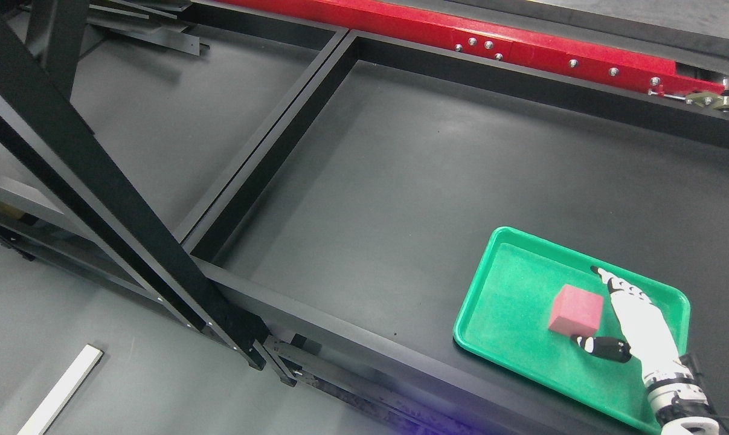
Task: Pick pink block from left shelf to tray
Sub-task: 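Reach the right hand to the pink cube in the green tray and grasp it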
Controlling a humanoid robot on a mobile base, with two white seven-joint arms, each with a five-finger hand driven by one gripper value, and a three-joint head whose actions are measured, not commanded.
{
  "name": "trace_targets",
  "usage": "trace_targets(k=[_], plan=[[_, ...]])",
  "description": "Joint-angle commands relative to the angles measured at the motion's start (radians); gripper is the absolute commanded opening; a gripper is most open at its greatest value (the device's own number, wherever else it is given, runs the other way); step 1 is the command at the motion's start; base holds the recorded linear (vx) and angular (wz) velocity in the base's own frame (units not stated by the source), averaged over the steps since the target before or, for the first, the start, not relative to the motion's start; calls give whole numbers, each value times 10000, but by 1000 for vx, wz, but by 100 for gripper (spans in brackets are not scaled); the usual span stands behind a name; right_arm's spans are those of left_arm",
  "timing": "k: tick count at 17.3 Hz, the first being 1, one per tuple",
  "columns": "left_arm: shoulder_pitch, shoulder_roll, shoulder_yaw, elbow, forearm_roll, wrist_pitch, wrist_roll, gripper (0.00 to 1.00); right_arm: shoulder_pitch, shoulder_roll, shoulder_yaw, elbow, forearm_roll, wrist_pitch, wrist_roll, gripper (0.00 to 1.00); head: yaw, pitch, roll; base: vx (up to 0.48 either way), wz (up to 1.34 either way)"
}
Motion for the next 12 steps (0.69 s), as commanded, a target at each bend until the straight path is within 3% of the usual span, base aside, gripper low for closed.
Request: trace_targets(k=[1, 8, 12], plan=[[-307, 174, 1, -175, -15, -8, -3, 100, 8, -406, 406, 335, -6, -61, 54, 99, 0, 0, 0, 33, 0], [-307, 174, 1, -175, -15, -8, -3, 100, -437, -330, 837, 842, 117, -92, 54, 99, 0, 0, 0, 12, 0], [-307, 174, 1, -175, -15, -8, -3, 100, -560, -314, 837, 1210, 133, -77, -38, 87, 0, 0, 0, 0, 0]])
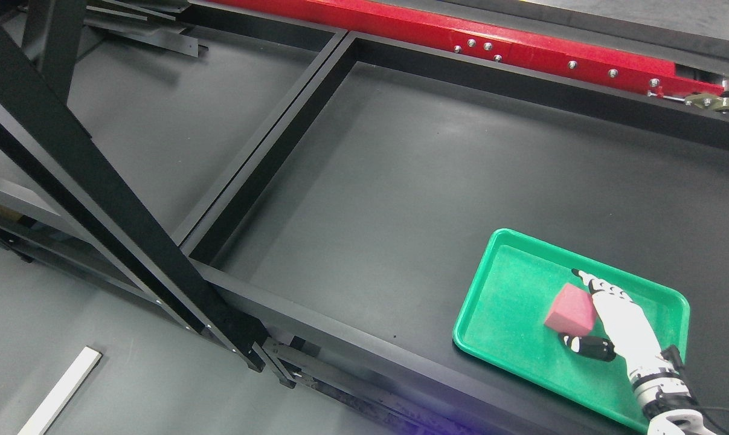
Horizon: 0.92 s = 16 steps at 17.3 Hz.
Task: Pick pink block from left shelf to tray
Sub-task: 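Reach the right hand to the pink cube in the green tray and grasp it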
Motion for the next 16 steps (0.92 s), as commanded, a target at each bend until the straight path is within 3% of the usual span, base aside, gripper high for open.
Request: trace_targets(k=[1, 4, 7, 11, 16], plan=[[-307, 175, 1, -175, -15, -8, -4, 100, -201, -50, 159, 653, 37, 32, -81, 78, 0, 0, 0, 0, 0], [-307, 175, 1, -175, -15, -8, -4, 100, -232, -50, 98, 653, 52, 32, -66, 35, 0, 0, 0, 0, 0], [-307, 175, 1, -175, -15, -8, -4, 100, -232, -50, 52, 653, 37, 17, -81, 2, 0, 0, 0, 0, 0], [-307, 175, 1, -175, -15, -8, -4, 100, -247, -96, -253, 637, -70, -29, -371, 1, 0, 0, 0, 0, 0], [-307, 175, 1, -175, -15, -8, -4, 100, -462, -143, -1021, 363, -239, -764, -2378, 2, 0, 0, 0, 0, 0]])
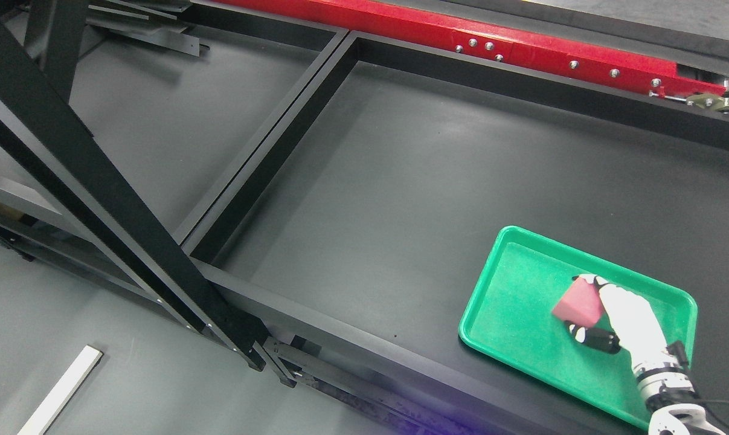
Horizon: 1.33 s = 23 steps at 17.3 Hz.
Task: Pick pink block from left shelf to tray
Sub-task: 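Lift the pink cube out of the green tray with the right hand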
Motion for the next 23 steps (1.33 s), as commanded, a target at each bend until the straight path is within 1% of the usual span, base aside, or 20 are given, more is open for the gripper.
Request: trace_targets(k=[1, 3, 5, 7, 9, 13, 16, 23], plan=[[-307, 175, 0, -175, -15, -8, -4, 100, -122, -47, -976, -318, -332, -628, -1872, 2, 0, 0, 0, 0, 0], [-307, 175, 0, -175, -15, -8, -4, 100, -107, 14, -1251, -732, -699, -828, -2380, 2, 0, 0, 0, 0, 0], [-307, 175, 0, -175, -15, -8, -4, 100, 0, 91, -1879, -1330, -1296, -1240, -2551, 3, 0, 0, 0, 0, 0], [-307, 175, 0, -175, -15, -8, -4, 100, 62, 168, -2538, -1348, -2170, -1884, -2551, 3, 0, 0, 0, 0, 0], [-307, 175, 0, -175, -15, -8, -4, 100, 77, 198, -3122, -1348, -2647, -2284, -2551, 3, 0, 0, 0, 0, 0], [-307, 175, 0, -175, -15, -8, -4, 100, 77, 213, -3202, -1348, -2772, -2271, -2505, 3, 0, 0, 0, 0, 0], [-307, 175, 0, -175, -15, -8, -4, 100, 92, 459, -3140, -1348, -2772, -2194, -2444, 2, 0, 0, 0, 0, 0], [-307, 175, 0, -175, -15, -8, -4, 100, 138, 550, -3125, -1348, -2772, -2179, -2428, 2, 0, 0, 0, -42, 116]])
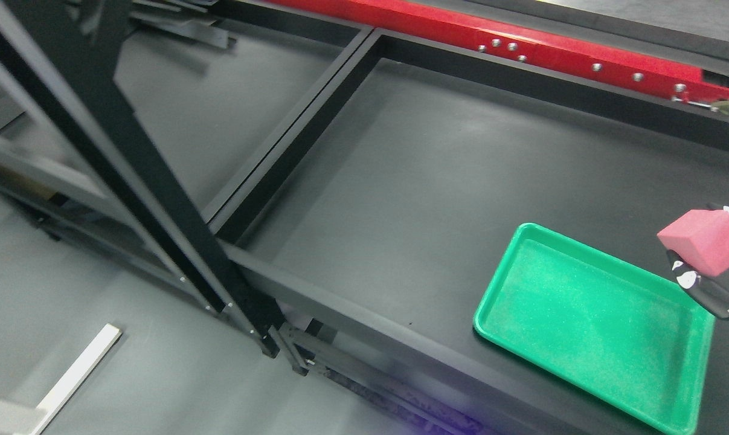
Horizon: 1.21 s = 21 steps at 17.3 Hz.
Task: Pick pink block from left shelf to tray
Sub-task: 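Lift the pink cube out of the green tray with the right hand, then turn and drive toward the blue tray on the white table, holding the cube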
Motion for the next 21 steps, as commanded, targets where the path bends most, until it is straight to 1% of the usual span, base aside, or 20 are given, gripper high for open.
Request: trace_targets(k=[1, 7, 21], plan=[[-306, 175, -1, -175, -15, -8, -4, 100, 68, 225, -437, -166, -78, 97, 23, 2, 0, 0, 0, -114, 320], [-306, 175, -1, -175, -15, -8, -4, 100, 114, 286, -437, -166, -62, 266, -38, 2, 0, 0, 0, -151, 595], [-306, 175, -1, -175, -15, -8, -4, 100, 160, 516, -437, -166, -78, 189, -54, 3, 0, 3, 0, -173, 963]])
